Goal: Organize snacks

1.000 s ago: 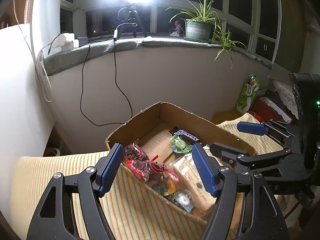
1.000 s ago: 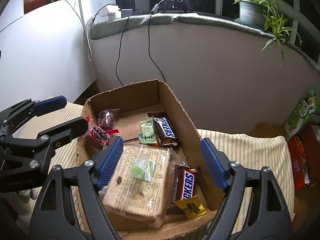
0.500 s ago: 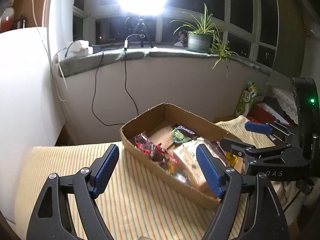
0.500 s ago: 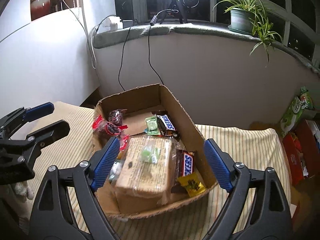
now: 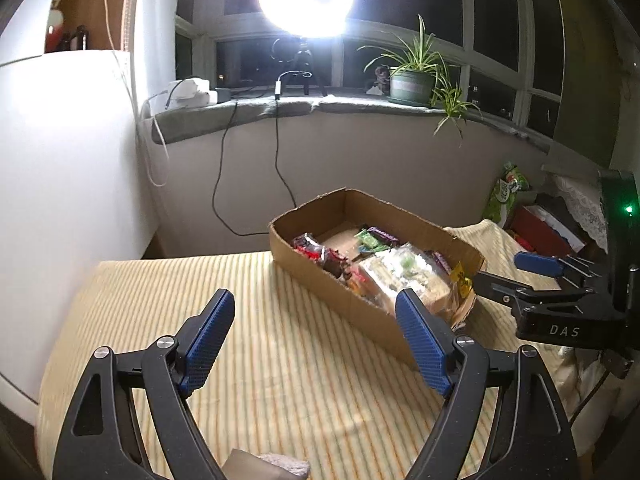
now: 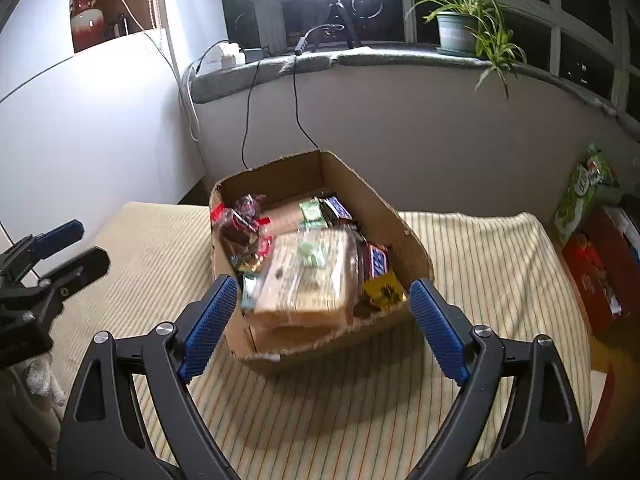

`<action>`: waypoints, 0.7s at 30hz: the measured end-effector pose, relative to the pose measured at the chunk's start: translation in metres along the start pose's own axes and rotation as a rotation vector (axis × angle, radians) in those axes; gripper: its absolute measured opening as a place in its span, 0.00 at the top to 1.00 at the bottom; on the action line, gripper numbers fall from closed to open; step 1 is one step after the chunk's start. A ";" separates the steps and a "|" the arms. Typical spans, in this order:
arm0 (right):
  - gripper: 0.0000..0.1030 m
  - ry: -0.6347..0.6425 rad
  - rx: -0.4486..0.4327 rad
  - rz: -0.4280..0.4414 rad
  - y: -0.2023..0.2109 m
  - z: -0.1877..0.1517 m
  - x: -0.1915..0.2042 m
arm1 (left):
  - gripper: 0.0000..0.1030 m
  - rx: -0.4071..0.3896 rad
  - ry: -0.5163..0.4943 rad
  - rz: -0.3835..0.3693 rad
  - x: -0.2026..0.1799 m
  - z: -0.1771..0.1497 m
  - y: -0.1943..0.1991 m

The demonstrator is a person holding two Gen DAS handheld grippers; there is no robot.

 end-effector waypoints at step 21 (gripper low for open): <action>0.12 0.016 0.001 -0.003 0.009 -0.008 0.005 | 0.20 -0.012 0.022 0.020 0.003 -0.008 0.014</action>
Point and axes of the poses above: each gripper's, at about its wrist camera, not at the fingertips, and y roughly against the way its jaws point, x to its left, z to its top, the point moved 2 cm from there along -y, roughly the way its jaws point, and after that the axes turned 11 degrees about -y, right-handed, at the moved point
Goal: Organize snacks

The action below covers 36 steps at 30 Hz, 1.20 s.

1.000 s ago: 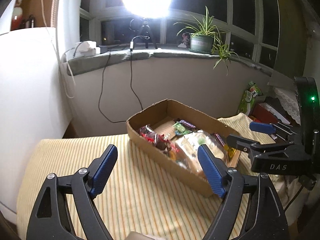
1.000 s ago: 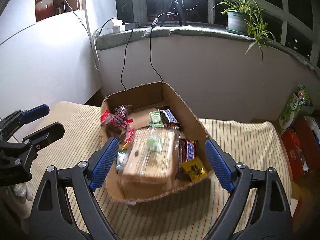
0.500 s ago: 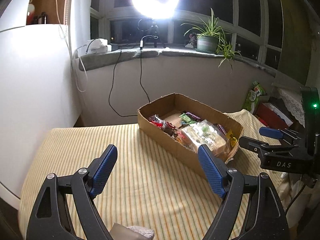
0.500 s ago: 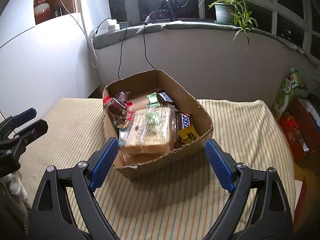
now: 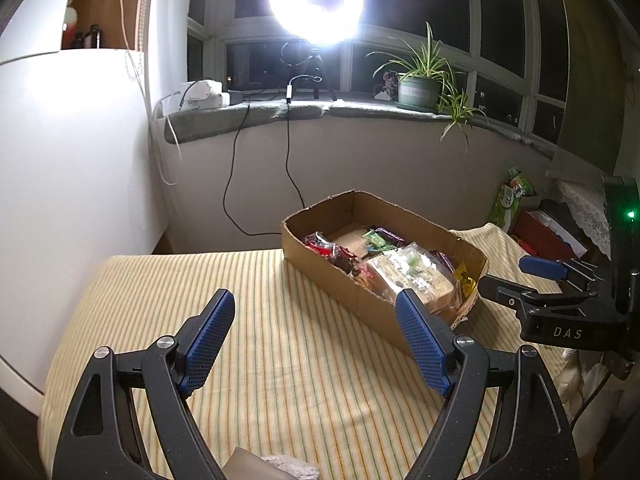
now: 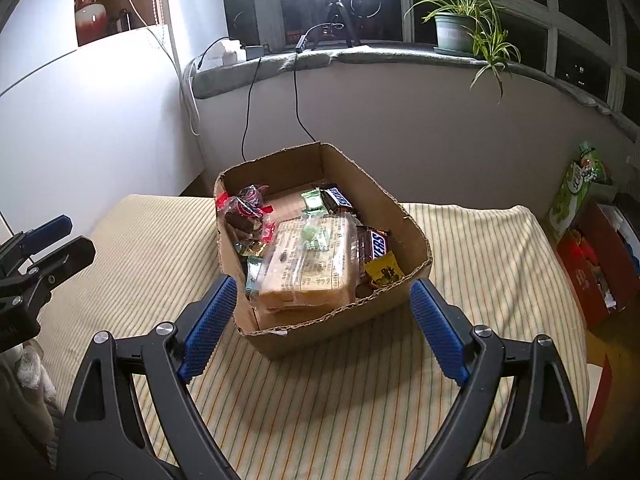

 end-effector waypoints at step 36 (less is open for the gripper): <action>0.12 0.008 0.006 0.002 -0.002 -0.004 0.001 | 0.20 -0.006 0.003 0.002 -0.001 -0.001 0.003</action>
Point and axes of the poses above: each gripper's, at about its wrist camera, not at the fingertips, and y roughly against the way its jaws point, x to its left, z to its top, the point moved 2 cm from there along -y, roughly the way its jaws point, and after that the axes turned 11 degrees about -y, right-handed, at the moved point
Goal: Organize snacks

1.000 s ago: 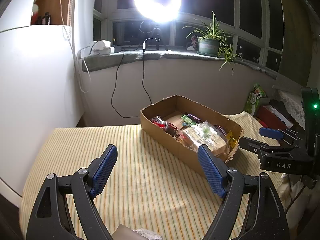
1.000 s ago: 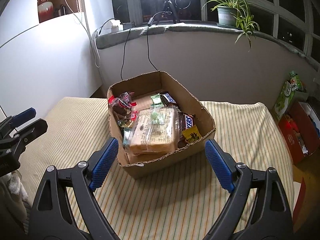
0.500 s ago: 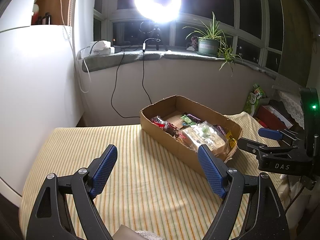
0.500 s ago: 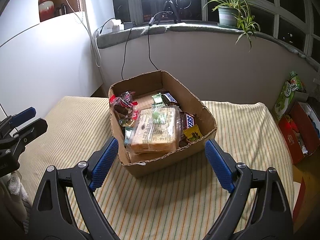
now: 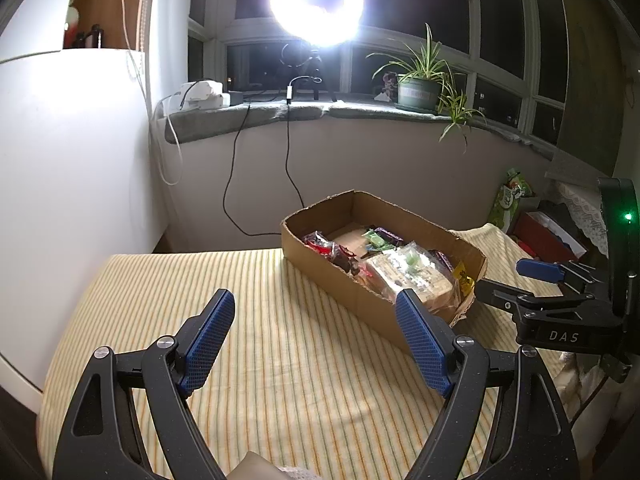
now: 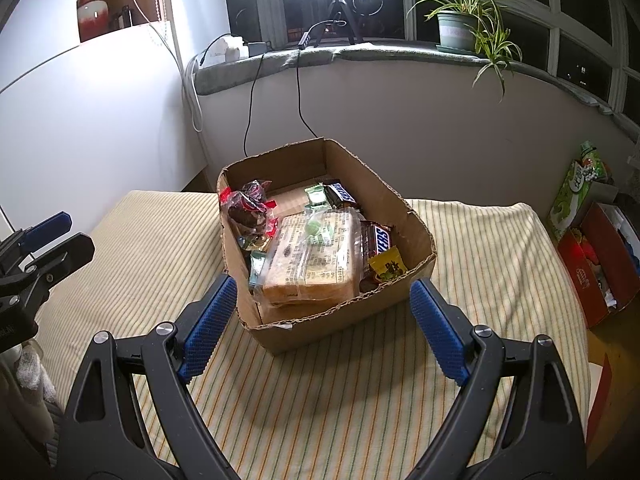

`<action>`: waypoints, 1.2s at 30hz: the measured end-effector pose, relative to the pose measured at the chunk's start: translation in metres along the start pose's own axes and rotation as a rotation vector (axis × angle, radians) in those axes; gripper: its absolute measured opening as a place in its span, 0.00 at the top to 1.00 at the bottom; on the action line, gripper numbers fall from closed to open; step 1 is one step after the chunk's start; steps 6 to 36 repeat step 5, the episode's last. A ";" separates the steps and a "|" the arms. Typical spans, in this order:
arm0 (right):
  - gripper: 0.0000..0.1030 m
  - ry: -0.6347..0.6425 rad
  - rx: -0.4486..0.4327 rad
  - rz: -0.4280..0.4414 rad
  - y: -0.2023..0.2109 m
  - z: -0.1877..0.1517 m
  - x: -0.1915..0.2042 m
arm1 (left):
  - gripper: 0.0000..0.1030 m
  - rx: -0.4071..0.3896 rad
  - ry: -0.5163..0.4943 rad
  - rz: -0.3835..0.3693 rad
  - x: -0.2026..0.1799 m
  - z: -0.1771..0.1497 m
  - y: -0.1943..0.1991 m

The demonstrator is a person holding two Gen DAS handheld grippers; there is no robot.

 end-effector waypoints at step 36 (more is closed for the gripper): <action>0.12 0.000 0.001 0.000 -0.001 -0.001 0.000 | 0.20 0.001 -0.009 -0.003 -0.001 0.000 -0.002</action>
Point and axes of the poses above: each gripper's, at about its wrist camera, not at the fingertips, and y roughly against the way its jaws point, x to its left, z to its top, the point moved 2 cm from there along -y, roughly the way its jaws point, and after that the axes turned 11 degrees about -y, right-handed, at the moved point
